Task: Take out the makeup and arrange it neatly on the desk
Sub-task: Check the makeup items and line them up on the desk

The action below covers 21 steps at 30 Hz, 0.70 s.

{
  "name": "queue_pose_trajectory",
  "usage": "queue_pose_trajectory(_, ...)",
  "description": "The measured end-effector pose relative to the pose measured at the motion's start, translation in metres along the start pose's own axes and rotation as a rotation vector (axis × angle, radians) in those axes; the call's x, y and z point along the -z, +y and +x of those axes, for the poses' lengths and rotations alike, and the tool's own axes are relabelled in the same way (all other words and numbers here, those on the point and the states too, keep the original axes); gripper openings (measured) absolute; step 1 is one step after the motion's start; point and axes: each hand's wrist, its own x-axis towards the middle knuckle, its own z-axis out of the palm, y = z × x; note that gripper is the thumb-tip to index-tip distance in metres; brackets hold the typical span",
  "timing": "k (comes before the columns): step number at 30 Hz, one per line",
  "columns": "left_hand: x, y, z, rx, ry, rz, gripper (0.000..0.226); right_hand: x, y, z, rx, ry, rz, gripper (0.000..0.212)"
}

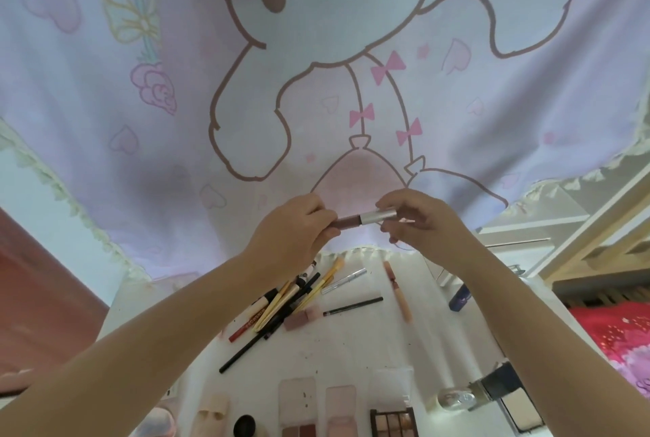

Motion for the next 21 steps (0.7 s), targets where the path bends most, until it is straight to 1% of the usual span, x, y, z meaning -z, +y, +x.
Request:
queue_pose_trajectory(1,0.000,0.001,-0.001,0.013,-0.002,-0.001,0.036,0.001,0.003,0.000,-0.009,-0.033,0.032,0.038)
queue_pose_trajectory(2,-0.001,0.001,-0.002,0.022,-0.002,0.001,0.036,-0.001,-0.001,-0.001,-0.056,-0.042,0.038,0.035)
queue_pose_trajectory(3,-0.001,0.003,-0.002,0.025,-0.006,0.002,0.036,-0.002,0.002,0.000,-0.085,-0.053,0.003,0.022)
queue_pose_trajectory(4,-0.002,0.004,-0.002,0.025,-0.017,0.002,0.035,-0.004,-0.001,0.000,-0.112,-0.043,-0.060,0.015)
queue_pose_trajectory(5,-0.002,0.005,-0.002,0.024,-0.031,0.002,0.034,-0.004,0.004,0.002,-0.114,-0.012,-0.167,0.029)
queue_pose_trajectory(6,-0.002,0.007,-0.001,0.024,-0.042,0.001,0.030,-0.007,0.001,0.001,-0.127,0.015,-0.223,0.037)
queue_pose_trajectory(7,-0.002,0.008,-0.001,0.025,-0.053,-0.002,0.025,-0.006,0.005,0.001,-0.110,0.039,-0.231,0.037)
queue_pose_trajectory(9,-0.002,0.008,-0.001,0.045,-0.077,-0.027,0.023,-0.005,0.006,-0.001,-0.057,0.064,-0.098,0.029)
queue_pose_trajectory(11,-0.003,0.006,-0.002,0.061,-0.079,-0.037,0.022,0.000,0.009,-0.002,-0.050,0.033,0.066,0.034)
queue_pose_trajectory(12,-0.003,0.006,-0.002,0.065,-0.078,-0.035,0.020,0.000,0.006,-0.003,-0.087,0.005,0.091,0.033)
queue_pose_trajectory(14,-0.005,0.006,-0.002,0.065,-0.074,-0.028,0.021,-0.002,0.008,-0.001,-0.157,-0.057,-0.026,0.013)
queue_pose_trajectory(15,-0.007,0.006,-0.002,0.057,-0.065,-0.017,0.026,-0.002,0.011,0.001,-0.171,-0.073,-0.140,0.018)
queue_pose_trajectory(16,-0.008,0.006,-0.003,0.046,-0.053,-0.001,0.030,-0.004,0.009,0.001,-0.190,-0.068,-0.217,0.028)
queue_pose_trajectory(17,-0.009,0.006,-0.003,0.038,-0.042,0.014,0.032,-0.004,0.013,0.001,-0.174,-0.059,-0.228,0.031)
queue_pose_trajectory(19,-0.012,0.004,-0.004,0.039,-0.016,0.014,0.025,-0.004,0.016,0.000,-0.118,-0.036,-0.120,0.027)
queue_pose_trajectory(21,-0.017,0.000,-0.005,0.065,-0.021,-0.005,0.021,-0.001,0.021,0.000,-0.106,-0.071,0.063,0.033)
